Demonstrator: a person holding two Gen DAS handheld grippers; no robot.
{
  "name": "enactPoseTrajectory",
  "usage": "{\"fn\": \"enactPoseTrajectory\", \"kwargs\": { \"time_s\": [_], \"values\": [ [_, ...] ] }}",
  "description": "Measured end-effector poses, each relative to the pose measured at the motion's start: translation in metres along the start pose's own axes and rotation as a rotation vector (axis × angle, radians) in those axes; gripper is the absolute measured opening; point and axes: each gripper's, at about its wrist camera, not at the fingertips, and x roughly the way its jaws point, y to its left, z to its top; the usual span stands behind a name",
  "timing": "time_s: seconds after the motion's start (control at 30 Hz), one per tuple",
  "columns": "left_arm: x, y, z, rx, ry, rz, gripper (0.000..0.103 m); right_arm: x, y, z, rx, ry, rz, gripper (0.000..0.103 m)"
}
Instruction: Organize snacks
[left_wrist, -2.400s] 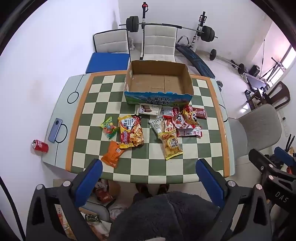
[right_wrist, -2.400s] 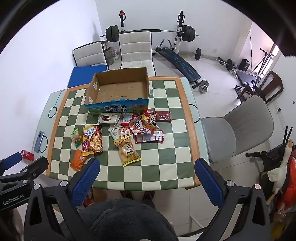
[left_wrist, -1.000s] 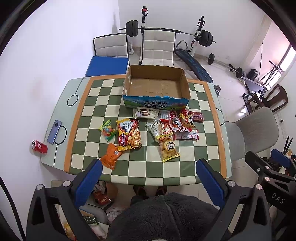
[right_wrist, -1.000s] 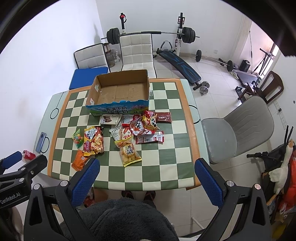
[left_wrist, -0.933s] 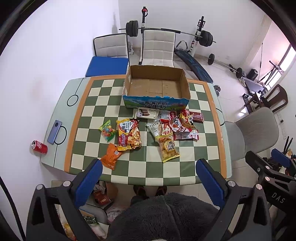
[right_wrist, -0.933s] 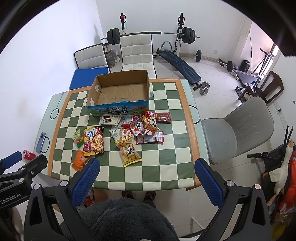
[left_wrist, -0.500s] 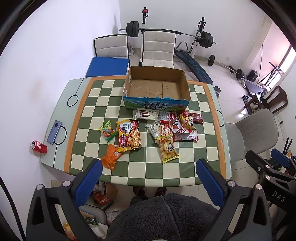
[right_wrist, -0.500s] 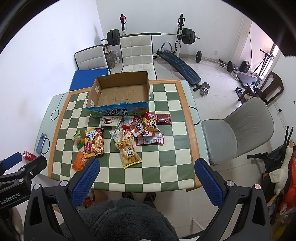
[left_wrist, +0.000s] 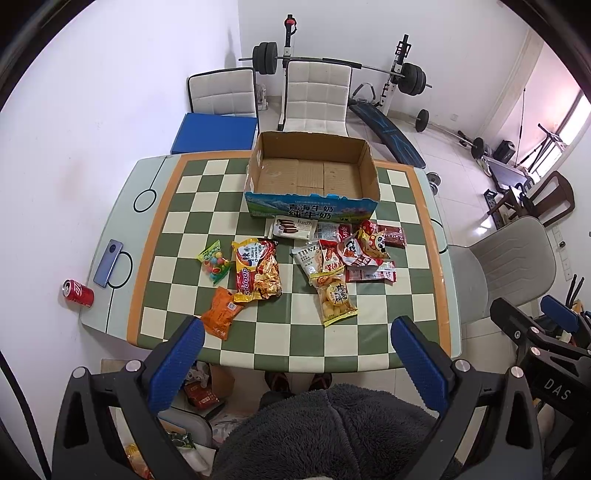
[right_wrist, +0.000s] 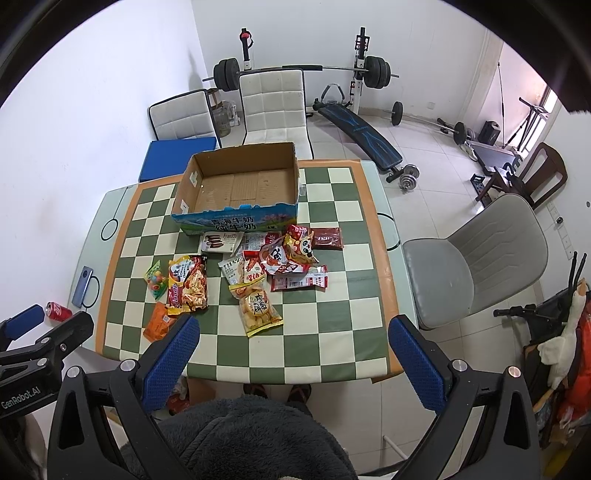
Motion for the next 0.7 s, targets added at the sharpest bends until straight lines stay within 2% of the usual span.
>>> {"fn": "enactPoseTrajectory", "kwargs": {
  "time_s": [0.7],
  "values": [
    [-0.002,-0.003,0.002,-0.002,-0.002,-0.005,0.103,0.0,0.006,0.01,0.003,-0.002,0.006,0.103]
  ]
}}
